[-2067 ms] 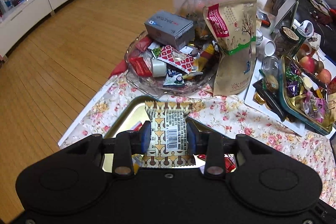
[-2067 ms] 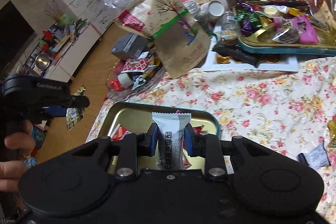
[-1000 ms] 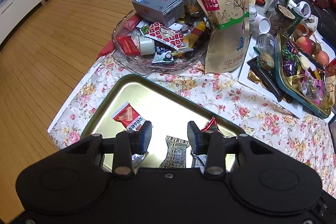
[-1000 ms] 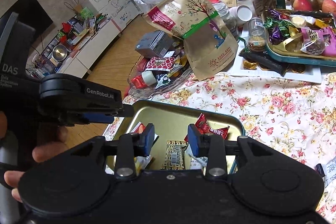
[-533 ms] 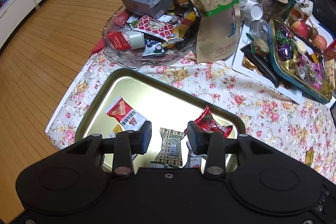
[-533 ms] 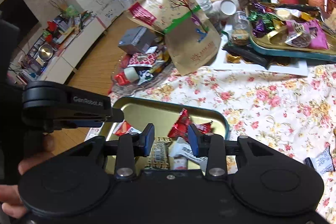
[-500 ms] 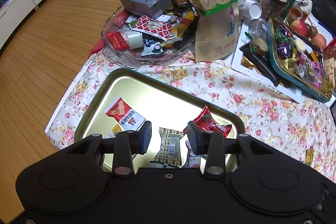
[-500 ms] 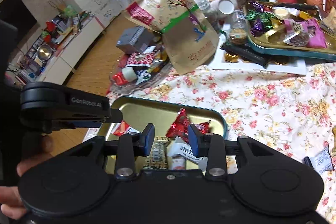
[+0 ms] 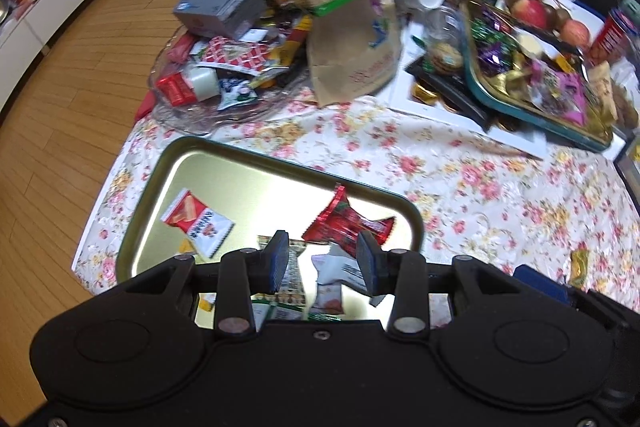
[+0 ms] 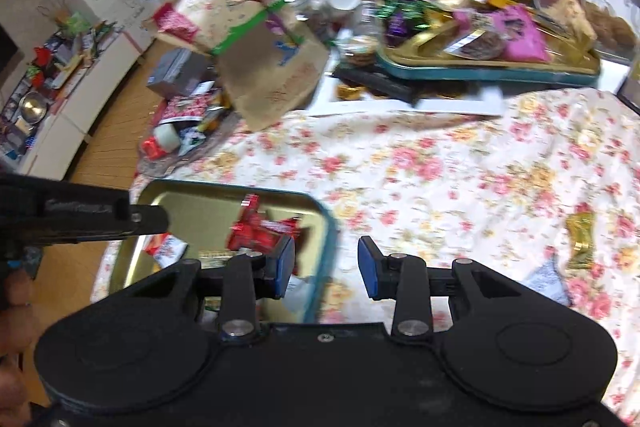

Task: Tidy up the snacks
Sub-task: 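Move both open grippers from the tray back over the tablecloth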

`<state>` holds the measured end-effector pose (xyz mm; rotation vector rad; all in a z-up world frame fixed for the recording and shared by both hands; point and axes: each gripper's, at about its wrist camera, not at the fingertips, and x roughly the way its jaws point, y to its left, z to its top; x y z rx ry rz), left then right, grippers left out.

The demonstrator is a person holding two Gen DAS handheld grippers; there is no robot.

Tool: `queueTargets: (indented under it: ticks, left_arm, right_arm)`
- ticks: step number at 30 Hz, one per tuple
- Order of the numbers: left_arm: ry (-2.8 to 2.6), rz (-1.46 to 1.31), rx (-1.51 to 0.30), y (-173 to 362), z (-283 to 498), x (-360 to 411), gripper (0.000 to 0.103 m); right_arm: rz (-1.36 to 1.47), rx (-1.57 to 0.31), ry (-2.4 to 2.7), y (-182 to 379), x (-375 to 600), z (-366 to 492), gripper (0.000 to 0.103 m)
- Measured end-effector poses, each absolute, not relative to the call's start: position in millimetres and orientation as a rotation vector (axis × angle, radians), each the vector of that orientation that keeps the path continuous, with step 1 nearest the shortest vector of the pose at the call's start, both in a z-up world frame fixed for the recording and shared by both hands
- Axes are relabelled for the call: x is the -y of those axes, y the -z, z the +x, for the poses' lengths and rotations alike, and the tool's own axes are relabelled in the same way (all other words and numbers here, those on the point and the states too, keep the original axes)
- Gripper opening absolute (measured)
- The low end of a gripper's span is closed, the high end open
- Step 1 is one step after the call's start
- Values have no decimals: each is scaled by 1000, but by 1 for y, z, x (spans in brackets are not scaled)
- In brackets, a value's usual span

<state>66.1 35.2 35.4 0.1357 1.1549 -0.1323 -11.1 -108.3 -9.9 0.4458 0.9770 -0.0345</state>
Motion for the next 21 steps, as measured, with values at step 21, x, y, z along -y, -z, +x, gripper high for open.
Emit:
queueTargets:
  ticks: [21]
  left_arm:
    - [254, 335, -1153, -21, 40, 57, 48]
  right_arm:
    - [482, -1035, 201, 40, 182, -39, 38]
